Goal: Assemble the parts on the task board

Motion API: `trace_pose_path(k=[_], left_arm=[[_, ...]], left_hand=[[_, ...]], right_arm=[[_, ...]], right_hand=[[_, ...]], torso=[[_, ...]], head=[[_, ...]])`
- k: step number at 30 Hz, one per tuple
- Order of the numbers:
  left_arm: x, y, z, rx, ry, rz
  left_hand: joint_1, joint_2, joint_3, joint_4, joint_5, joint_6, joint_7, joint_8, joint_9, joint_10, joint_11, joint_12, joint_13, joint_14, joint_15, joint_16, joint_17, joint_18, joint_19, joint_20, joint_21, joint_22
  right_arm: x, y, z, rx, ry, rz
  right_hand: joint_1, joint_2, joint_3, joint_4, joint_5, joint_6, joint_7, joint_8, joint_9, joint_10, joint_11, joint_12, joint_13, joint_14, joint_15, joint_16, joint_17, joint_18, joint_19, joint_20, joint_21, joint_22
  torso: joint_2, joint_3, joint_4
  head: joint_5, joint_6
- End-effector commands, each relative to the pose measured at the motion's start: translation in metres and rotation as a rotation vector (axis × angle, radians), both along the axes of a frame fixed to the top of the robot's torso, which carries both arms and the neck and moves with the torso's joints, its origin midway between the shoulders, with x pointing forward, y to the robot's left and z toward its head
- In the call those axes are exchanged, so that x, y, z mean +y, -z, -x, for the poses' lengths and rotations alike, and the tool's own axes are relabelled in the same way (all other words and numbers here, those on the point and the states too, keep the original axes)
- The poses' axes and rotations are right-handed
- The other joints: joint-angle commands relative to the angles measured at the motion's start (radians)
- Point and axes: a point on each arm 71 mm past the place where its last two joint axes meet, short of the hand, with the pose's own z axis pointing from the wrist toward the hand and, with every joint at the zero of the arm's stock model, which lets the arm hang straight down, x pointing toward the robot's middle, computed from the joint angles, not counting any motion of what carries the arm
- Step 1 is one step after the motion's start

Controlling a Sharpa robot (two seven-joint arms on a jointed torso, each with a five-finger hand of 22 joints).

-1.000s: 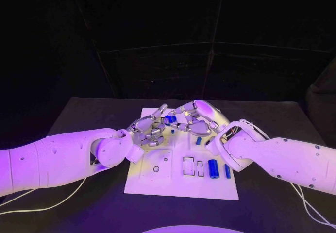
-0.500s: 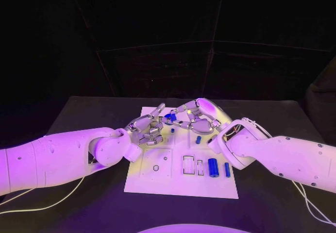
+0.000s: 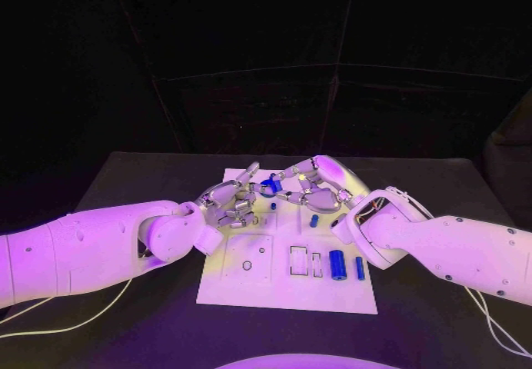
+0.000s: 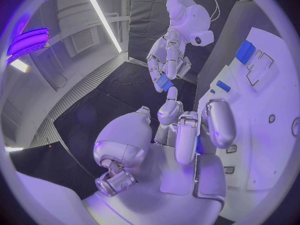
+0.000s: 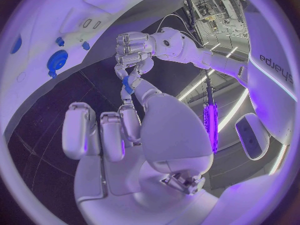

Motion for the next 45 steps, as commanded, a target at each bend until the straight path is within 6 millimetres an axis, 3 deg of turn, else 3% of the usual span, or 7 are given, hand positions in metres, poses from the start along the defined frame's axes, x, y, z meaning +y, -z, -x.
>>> trace_pose_path(k=[1,6,10,18,27,41,45], left_arm=[[0.001,-0.002,-0.001,-0.009,-0.006,0.012],[0.006,0.001,-0.005,0.0,-0.042,-0.036],[0.018,0.003,-0.01,-0.005,-0.087,-0.087],[0.05,-0.001,-0.017,-0.047,-0.173,-0.127],[0.072,-0.022,-0.02,-0.123,-0.225,-0.105],[0.076,-0.032,-0.019,-0.155,-0.236,-0.089],[0.074,-0.033,-0.018,-0.158,-0.23,-0.084]], left_hand=[[0.014,0.0,-0.005,0.001,0.004,0.006,0.0,-0.005,0.0,0.007,-0.001,-0.001,0.0,0.106,-0.005,0.003,0.263,-0.013,0.001,-0.001,0.004,0.0],[0.031,0.002,-0.008,0.001,0.004,-0.004,0.004,-0.012,0.001,-0.007,0.002,-0.016,-0.023,0.106,-0.003,0.003,0.263,-0.01,-0.006,-0.001,-0.003,-0.014],[0.056,-0.001,-0.013,-0.001,0.004,-0.024,0.012,-0.024,0.001,-0.048,0.009,-0.06,-0.092,0.106,0.002,0.003,0.263,-0.006,-0.018,0.003,-0.016,-0.035],[0.081,-0.006,-0.017,-0.005,0.004,-0.032,0.015,-0.028,0.004,-0.057,0.012,-0.069,-0.102,0.106,0.006,0.003,0.263,-0.004,-0.023,0.007,-0.022,-0.044],[0.1,-0.009,-0.019,-0.011,0.004,-0.036,0.018,-0.03,0.007,-0.07,0.015,-0.081,-0.121,0.106,0.008,0.003,0.263,-0.002,-0.03,0.009,-0.029,-0.056],[0.111,-0.011,-0.02,-0.015,0.004,-0.038,0.018,-0.031,0.008,-0.072,0.015,-0.082,-0.123,0.106,0.009,0.003,0.263,-0.001,-0.031,0.01,-0.031,-0.058],[0.114,-0.012,-0.02,-0.016,0.004,-0.038,0.019,-0.031,0.009,-0.072,0.016,-0.083,-0.124,0.106,0.009,0.003,0.263,-0.001,-0.033,0.011,-0.032,-0.06]], right_arm=[[-0.001,-0.001,0.0,0.005,0.013,-0.011],[-0.001,-0.002,0.001,0.004,0.013,-0.022],[-0.002,-0.002,0.002,0.012,0.02,-0.021],[-0.008,0.009,-0.009,0.098,0.053,0.055],[0.004,0.022,-0.026,0.133,0.056,0.146],[0.027,0.041,-0.04,0.17,0.052,0.233],[0.034,0.051,-0.039,0.199,0.036,0.264]], right_hand=[[-0.012,0.0,0.005,0.002,-0.003,0.022,0.002,0.005,0.004,0.004,-0.001,0.004,0.032,0.087,-0.003,0.005,0.179,-0.003,0.004,-0.002,0.006,0.0],[-0.015,0.0,0.005,0.003,-0.007,0.022,0.002,0.005,0.005,0.004,-0.001,0.003,0.031,0.087,-0.003,0.004,0.179,-0.003,0.004,-0.002,0.006,0.0],[-0.016,-0.001,0.005,0.004,-0.01,0.023,0.002,0.005,0.005,0.004,-0.002,0.003,0.031,0.087,-0.003,0.004,0.178,-0.003,0.004,-0.002,0.006,0.0],[-0.018,-0.001,0.005,0.004,-0.016,0.024,0.001,0.005,0.005,0.003,-0.002,0.002,0.03,0.087,-0.004,0.004,0.178,-0.003,0.004,-0.002,0.006,0.0],[-0.02,0.0,0.006,0.005,-0.018,0.025,0.001,0.005,0.005,0.002,-0.002,0.001,0.029,0.087,-0.004,0.003,0.177,-0.003,0.004,-0.002,0.006,0.001],[-0.029,0.003,0.006,0.012,-0.02,0.026,0.0,0.005,0.005,0.002,-0.003,0.001,0.03,0.086,-0.004,0.002,0.175,-0.003,0.003,-0.003,0.005,-0.001],[-0.03,0.004,0.006,0.013,-0.019,0.026,0.0,0.005,0.005,0.002,-0.003,0.001,0.029,0.086,-0.004,0.002,0.175,-0.003,0.003,-0.003,0.006,0.0]], torso=[[0.0,-0.0004,0.0],[0.0,0.0003,0.0011],[0.0,0.0011,0.0009],[0.0,-0.0034,0.0017],[0.001,-0.0021,0.0035],[-0.001,-0.003,0.0021],[0.0,-0.0007,-0.0006]], head=[[-0.001,-0.001],[-0.002,-0.001],[-0.002,-0.003],[-0.007,-0.006],[-0.004,-0.014],[0.009,-0.024],[0.016,-0.029]])
